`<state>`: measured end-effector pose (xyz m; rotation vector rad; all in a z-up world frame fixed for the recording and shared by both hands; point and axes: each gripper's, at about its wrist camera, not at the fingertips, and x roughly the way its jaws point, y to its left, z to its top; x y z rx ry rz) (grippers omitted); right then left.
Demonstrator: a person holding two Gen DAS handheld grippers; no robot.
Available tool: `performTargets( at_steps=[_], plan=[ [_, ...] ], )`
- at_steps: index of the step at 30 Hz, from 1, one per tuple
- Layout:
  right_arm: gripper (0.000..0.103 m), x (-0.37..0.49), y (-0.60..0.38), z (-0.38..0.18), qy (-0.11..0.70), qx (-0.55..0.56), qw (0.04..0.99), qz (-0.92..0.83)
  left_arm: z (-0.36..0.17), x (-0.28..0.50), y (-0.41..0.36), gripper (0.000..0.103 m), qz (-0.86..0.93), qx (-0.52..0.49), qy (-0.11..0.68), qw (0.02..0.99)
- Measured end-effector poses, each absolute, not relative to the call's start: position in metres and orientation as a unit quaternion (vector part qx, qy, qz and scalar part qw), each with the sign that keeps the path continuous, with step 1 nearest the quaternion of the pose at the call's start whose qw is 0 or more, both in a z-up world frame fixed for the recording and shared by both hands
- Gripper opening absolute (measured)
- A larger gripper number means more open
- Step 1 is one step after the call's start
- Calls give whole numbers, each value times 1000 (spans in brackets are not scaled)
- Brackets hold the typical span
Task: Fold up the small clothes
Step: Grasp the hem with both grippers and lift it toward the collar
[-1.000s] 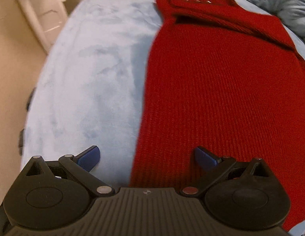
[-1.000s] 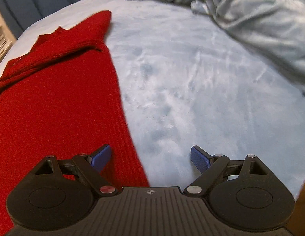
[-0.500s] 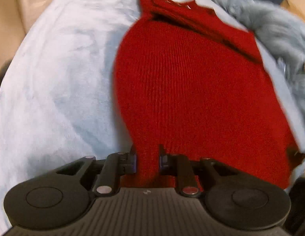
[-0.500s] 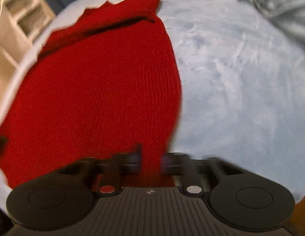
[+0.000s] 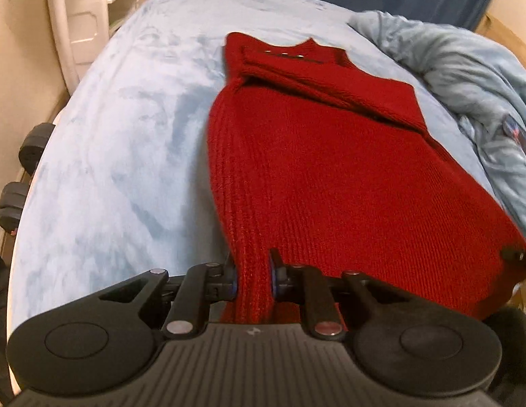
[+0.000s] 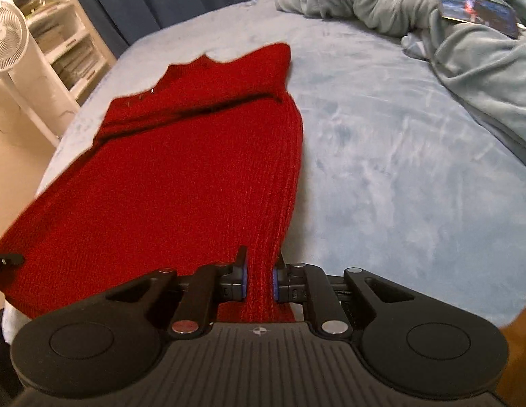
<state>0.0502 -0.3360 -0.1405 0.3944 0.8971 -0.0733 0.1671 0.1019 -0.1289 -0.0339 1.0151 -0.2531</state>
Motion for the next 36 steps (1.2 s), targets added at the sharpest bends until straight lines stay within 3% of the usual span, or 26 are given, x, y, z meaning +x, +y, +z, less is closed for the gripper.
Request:
performTargets(
  at_steps=[7, 12, 36],
  plan=[
    [12, -26, -336, -124, 431, 195, 880, -38, -126, 76, 88, 17, -107, 55, 487, 865],
    [12, -64, -330, -117, 424, 192, 884, -44, -120, 31, 85, 17, -115, 49, 483, 867],
    [12, -87, -332, -110, 419, 185, 888, -46, -114, -1, 91, 17, -117, 30, 476, 871]
  ],
)
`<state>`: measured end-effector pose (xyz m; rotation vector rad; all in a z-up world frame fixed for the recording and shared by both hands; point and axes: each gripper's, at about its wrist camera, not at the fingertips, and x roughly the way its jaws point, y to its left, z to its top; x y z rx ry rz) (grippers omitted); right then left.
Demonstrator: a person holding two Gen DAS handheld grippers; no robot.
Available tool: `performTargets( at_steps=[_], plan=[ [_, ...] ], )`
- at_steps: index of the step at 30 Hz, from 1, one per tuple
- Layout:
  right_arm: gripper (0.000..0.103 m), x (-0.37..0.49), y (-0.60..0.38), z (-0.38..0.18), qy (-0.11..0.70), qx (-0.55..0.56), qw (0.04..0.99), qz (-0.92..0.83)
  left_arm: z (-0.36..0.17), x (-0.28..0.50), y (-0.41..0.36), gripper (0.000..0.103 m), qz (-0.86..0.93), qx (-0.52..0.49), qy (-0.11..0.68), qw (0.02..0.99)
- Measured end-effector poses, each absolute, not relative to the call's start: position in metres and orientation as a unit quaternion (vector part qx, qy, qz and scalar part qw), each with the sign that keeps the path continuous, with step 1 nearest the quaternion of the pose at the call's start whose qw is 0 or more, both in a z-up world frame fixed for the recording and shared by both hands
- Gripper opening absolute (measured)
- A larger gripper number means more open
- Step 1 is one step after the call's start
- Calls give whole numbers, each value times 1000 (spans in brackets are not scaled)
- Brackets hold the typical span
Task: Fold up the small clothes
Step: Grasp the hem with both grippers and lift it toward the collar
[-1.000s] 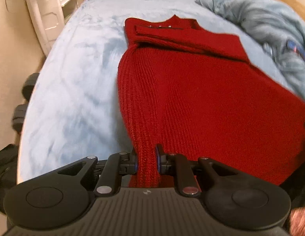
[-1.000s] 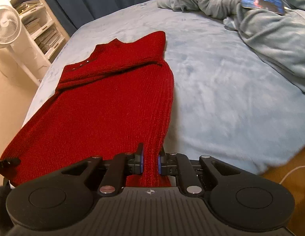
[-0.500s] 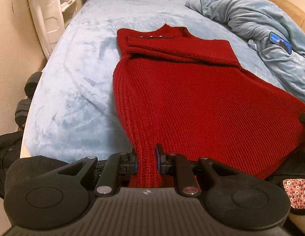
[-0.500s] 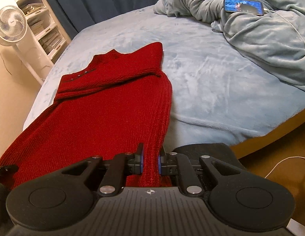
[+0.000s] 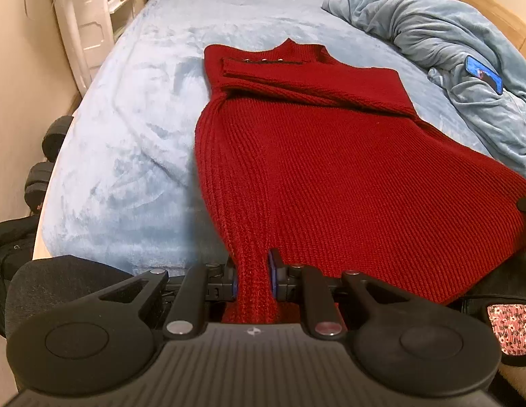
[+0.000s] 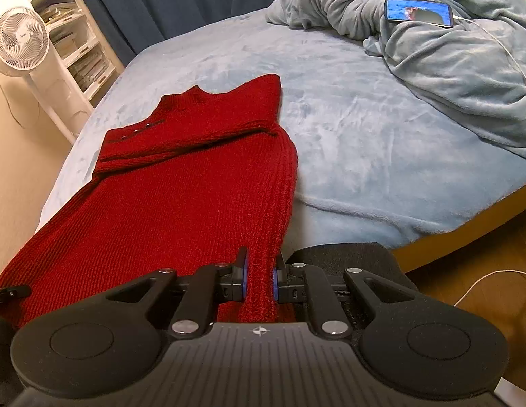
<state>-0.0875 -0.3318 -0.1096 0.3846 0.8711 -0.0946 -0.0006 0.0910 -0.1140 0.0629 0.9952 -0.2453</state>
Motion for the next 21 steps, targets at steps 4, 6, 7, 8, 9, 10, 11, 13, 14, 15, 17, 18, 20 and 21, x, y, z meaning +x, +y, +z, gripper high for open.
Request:
performTargets(
  at_steps=[4, 6, 7, 8, 9, 10, 11, 13, 14, 15, 17, 18, 20, 21],
  plan=[
    [12, -84, -333, -113, 426, 189, 883, -48, -120, 4, 93, 17, -116, 27, 486, 866],
    [12, -81, -334, -115, 430, 193, 880, -48, -122, 7, 93, 17, -116, 27, 490, 863],
    [12, -80, -335, -116, 433, 195, 879, -49, -123, 9, 93, 17, -116, 27, 493, 862],
    [12, -78, -335, -116, 435, 197, 877, -49, -124, 11, 94, 17, -117, 26, 495, 861],
    [12, -75, -336, -118, 439, 199, 875, -50, -125, 13, 93, 17, -117, 25, 497, 859],
    [12, -72, -337, -119, 443, 201, 872, -51, -126, 16, 93, 17, -117, 22, 501, 857],
    [12, -70, -338, -119, 447, 202, 870, -51, -126, 19, 94, 17, -119, 18, 505, 855],
    [12, -63, -341, -118, 454, 207, 865, -50, -127, 27, 98, 17, -123, 4, 516, 848],
    [12, -58, -343, -117, 457, 212, 862, -50, -127, 32, 100, 17, -126, -7, 522, 844],
    [13, -53, -346, -115, 460, 218, 859, -49, -125, 38, 104, 17, -130, -23, 529, 838],
    [13, -38, -352, -109, 466, 227, 854, -44, -120, 55, 110, 17, -136, -51, 539, 830],
    [13, -28, -355, -104, 466, 230, 853, -42, -116, 65, 112, 17, -138, -63, 542, 827],
    [13, -3, -364, -94, 464, 243, 851, -35, -105, 92, 115, 17, -140, -82, 542, 824],
    [13, 10, -368, -89, 462, 250, 850, -32, -98, 108, 116, 17, -140, -90, 540, 825]
  ],
)
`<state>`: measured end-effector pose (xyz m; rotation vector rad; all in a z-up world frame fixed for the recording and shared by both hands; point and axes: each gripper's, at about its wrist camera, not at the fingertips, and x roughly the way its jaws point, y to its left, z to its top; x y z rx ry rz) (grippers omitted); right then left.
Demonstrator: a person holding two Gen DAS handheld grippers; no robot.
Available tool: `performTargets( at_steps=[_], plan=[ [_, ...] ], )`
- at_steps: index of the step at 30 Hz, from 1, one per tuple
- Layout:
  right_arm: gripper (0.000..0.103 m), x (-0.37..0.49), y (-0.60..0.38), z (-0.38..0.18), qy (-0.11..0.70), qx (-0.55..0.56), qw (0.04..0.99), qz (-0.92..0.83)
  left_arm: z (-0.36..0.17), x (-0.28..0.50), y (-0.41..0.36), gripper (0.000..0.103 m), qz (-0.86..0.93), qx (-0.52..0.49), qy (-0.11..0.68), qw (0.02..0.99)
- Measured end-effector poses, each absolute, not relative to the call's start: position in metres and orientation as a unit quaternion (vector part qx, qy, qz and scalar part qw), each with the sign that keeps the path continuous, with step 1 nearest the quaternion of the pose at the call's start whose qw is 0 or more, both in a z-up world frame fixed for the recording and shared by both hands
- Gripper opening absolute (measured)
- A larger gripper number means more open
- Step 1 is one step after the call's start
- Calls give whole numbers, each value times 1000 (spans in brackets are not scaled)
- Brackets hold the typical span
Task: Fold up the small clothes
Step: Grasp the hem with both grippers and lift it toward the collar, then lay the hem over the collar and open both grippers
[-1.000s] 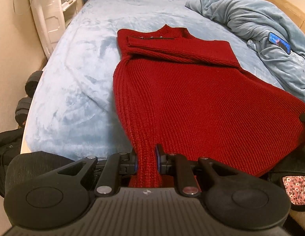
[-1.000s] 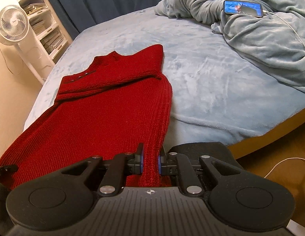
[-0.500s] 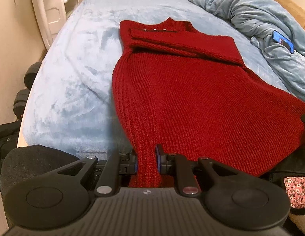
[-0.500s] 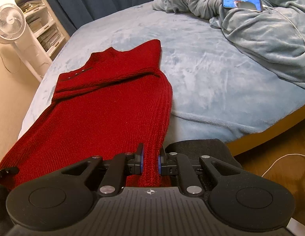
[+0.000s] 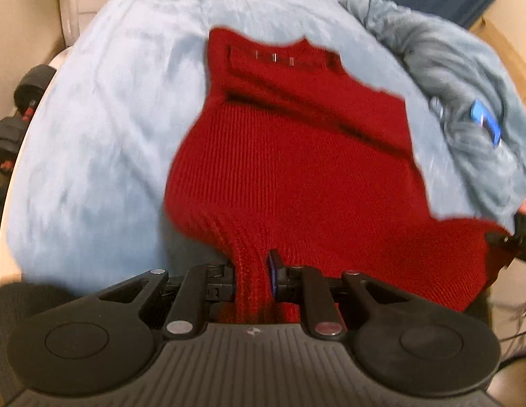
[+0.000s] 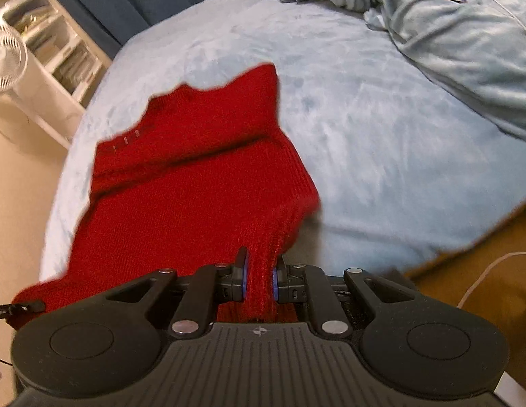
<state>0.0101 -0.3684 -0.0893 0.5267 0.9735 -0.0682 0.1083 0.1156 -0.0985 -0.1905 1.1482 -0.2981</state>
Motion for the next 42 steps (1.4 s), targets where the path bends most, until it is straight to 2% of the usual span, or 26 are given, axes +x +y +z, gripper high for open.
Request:
performTargets(
  at_steps=[3, 7, 8, 9, 10, 11, 12, 13, 14, 18, 22, 23, 24, 25, 26, 27, 30, 34, 36, 39, 40, 41, 42],
  plan=[
    [13, 72, -388, -74, 455, 272, 848, -23, -77, 173, 115, 17, -136, -107, 528, 831],
    [13, 196, -420, -76, 443, 307, 841, -44, -64, 295, 105, 18, -109, -109, 507, 848],
    [16, 226, -429, -85, 438, 325, 836, -65, -70, 333, 102, 25, -105, -119, 505, 848],
    [26, 250, -438, -94, 430, 338, 833, -85, -79, 366, 101, 31, -90, -124, 502, 851],
    [36, 274, -448, -105, 416, 356, 829, -113, -87, 393, 102, 43, -67, -132, 502, 852],
    [62, 285, -455, -115, 400, 368, 828, -136, -96, 417, 104, 58, -32, -137, 498, 855],
    [71, 290, -461, -122, 382, 379, 829, -150, -100, 431, 106, 65, -6, -139, 489, 861],
    [70, 289, -466, -131, 362, 394, 831, -154, -105, 440, 110, 82, 13, -144, 478, 866],
    [70, 287, -470, -138, 353, 404, 831, -144, -107, 445, 111, 88, 14, -148, 469, 871],
    [70, 264, -469, -177, 342, 385, 847, -133, -135, 434, 115, 90, -20, -118, 461, 879],
    [71, 255, -464, -221, 370, 389, 829, -157, -177, 421, 111, 90, -39, -103, 494, 863],
    [70, 254, -461, -228, 371, 393, 827, -153, -185, 418, 110, 90, -44, -104, 499, 859],
    [62, 253, -459, -231, 369, 393, 829, -146, -189, 417, 108, 89, -44, -100, 502, 858],
    [52, 253, -453, -230, 364, 387, 837, -135, -190, 416, 103, 70, -41, -88, 495, 864],
    [20, 254, -448, -227, 362, 372, 845, -128, -188, 413, 99, 25, -46, -75, 479, 873],
    [13, 254, -442, -220, 357, 351, 856, -130, -185, 414, 98, 16, -57, -76, 475, 875],
    [11, 248, -437, -199, 332, 318, 877, -135, -172, 411, 101, 16, -47, -84, 453, 887],
    [11, 235, -447, -205, 328, 332, 871, -155, -183, 414, 119, 16, -36, -115, 459, 880],
    [11, 244, -446, -224, 353, 323, 863, -163, -200, 419, 120, 17, -34, -123, 475, 871],
    [12, 250, -443, -236, 356, 332, 860, -154, -200, 420, 123, 27, -28, -138, 466, 873],
    [13, 250, -443, -234, 352, 333, 862, -151, -196, 420, 125, 39, -36, -142, 459, 876],
    [18, 250, -444, -233, 348, 335, 863, -145, -190, 421, 125, 64, -39, -138, 452, 880],
    [21, 250, -444, -230, 345, 337, 864, -141, -185, 424, 123, 75, -35, -130, 445, 886]
  ],
)
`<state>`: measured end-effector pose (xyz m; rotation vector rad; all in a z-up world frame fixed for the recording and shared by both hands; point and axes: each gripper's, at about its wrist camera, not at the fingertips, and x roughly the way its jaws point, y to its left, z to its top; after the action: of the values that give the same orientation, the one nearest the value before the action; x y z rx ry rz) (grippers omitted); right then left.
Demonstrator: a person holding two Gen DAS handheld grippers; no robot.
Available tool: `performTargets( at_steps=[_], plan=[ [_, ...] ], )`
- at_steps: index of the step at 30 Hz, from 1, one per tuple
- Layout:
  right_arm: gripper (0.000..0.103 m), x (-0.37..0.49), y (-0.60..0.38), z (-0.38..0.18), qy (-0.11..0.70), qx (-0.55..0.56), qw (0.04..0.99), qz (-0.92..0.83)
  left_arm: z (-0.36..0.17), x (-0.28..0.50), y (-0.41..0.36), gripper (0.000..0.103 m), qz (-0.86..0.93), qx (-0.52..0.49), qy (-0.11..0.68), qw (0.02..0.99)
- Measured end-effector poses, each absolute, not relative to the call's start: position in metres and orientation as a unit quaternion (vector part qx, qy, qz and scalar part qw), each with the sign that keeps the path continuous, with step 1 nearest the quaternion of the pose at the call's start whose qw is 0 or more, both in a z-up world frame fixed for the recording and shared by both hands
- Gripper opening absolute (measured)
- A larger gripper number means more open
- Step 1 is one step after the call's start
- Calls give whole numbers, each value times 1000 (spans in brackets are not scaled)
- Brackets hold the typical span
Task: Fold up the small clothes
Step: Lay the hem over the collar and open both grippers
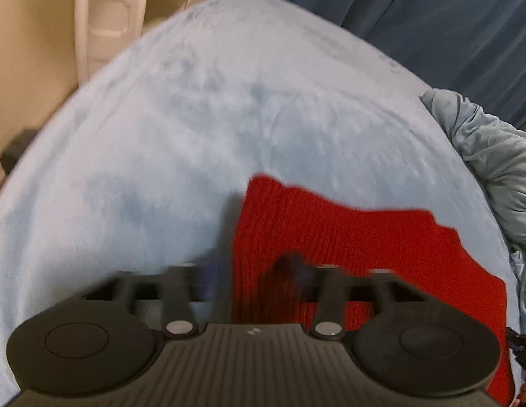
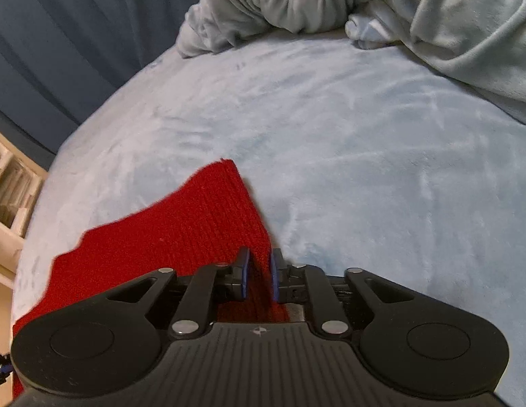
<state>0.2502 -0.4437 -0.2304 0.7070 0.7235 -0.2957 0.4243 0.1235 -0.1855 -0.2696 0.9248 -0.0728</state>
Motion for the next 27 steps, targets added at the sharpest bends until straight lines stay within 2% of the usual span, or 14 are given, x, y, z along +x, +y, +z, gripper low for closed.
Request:
performTargets(
  at_steps=[1, 3, 6, 7, 8, 9, 10, 15, 19, 21, 22, 24, 26, 27],
  plan=[
    [24, 252, -446, -229, 343, 340, 864, -139, -180, 427, 121, 86, -30, -119, 433, 893],
    [39, 255, -449, -226, 335, 351, 863, -137, -174, 436, 113, 87, -39, -100, 423, 900],
    [47, 263, -448, -226, 338, 355, 861, -137, -178, 454, 89, 87, -53, -56, 443, 893],
    [47, 266, -446, -228, 343, 349, 862, -135, -182, 459, 79, 80, -53, -28, 451, 891],
    [48, 271, -443, -229, 349, 339, 864, -133, -186, 462, 72, 40, -59, -9, 453, 889],
    [27, 274, -440, -229, 352, 327, 867, -132, -187, 462, 67, 15, -69, 0, 458, 886],
    [9, 275, -436, -225, 346, 311, 876, -129, -182, 461, 67, 14, -66, -5, 455, 888],
    [10, 251, -440, -187, 258, 340, 897, -114, -141, 442, 112, 13, -92, -114, 401, 904],
    [10, 258, -439, -202, 271, 337, 893, -127, -179, 464, 123, 14, -63, -104, 453, 883],
    [10, 273, -434, -224, 313, 310, 886, -146, -205, 472, 114, 18, -49, -90, 476, 874],
    [10, 278, -432, -234, 331, 295, 882, -157, -209, 471, 108, 25, -39, -78, 465, 881],
    [14, 281, -427, -240, 338, 279, 884, -160, -206, 467, 104, 51, -14, -64, 450, 890],
    [25, 279, -425, -232, 341, 267, 886, -164, -197, 461, 108, 94, 10, -55, 444, 894],
    [31, 276, -424, -225, 343, 262, 886, -170, -189, 452, 113, 97, 15, -58, 432, 900]
  ],
)
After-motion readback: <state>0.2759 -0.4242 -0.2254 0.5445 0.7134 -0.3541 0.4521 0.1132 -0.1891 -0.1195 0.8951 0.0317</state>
